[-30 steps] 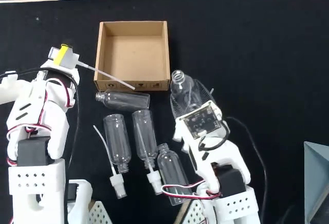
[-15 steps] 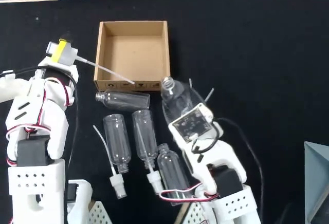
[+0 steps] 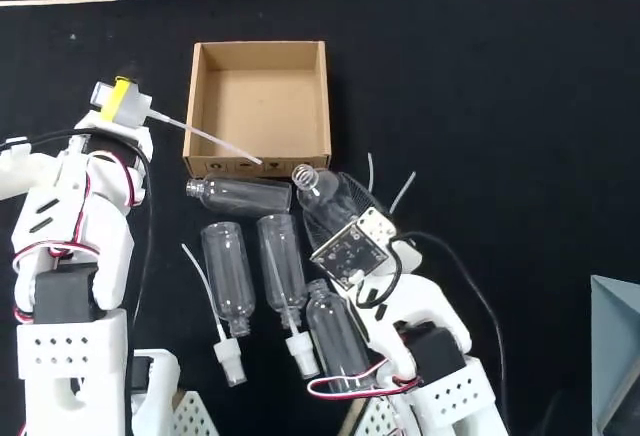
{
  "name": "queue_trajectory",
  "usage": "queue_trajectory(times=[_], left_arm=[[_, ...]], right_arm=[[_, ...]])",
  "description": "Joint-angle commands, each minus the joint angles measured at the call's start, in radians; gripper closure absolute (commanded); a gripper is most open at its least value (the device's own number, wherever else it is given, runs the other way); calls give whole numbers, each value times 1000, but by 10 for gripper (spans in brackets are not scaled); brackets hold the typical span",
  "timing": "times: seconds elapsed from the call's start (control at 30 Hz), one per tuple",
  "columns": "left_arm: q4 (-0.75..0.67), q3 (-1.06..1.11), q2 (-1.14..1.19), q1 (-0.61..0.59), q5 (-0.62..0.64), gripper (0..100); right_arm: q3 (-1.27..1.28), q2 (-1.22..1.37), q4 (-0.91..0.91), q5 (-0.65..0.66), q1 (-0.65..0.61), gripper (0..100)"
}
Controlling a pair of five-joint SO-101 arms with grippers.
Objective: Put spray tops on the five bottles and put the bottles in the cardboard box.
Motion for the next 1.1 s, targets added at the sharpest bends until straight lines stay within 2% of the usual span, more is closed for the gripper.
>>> queue_trajectory(times=[0.0, 0.23, 0.57, 0.77, 1.07], left_arm=[[-3, -13, -23, 12, 0, 973], [-6, 2, -23, 104, -41, 973], [-11, 4, -23, 105, -38, 973], [-11, 24, -23, 182, -41, 972], [-8, 36, -23, 186, -43, 972]], right_arm=[[-5, -13, -21, 14, -21, 987], [-15, -13, 6, 15, -23, 985], [-15, -13, 6, 15, -23, 985], [-8, -13, 12, 15, -84, 986], [-7, -13, 12, 15, -81, 986]])
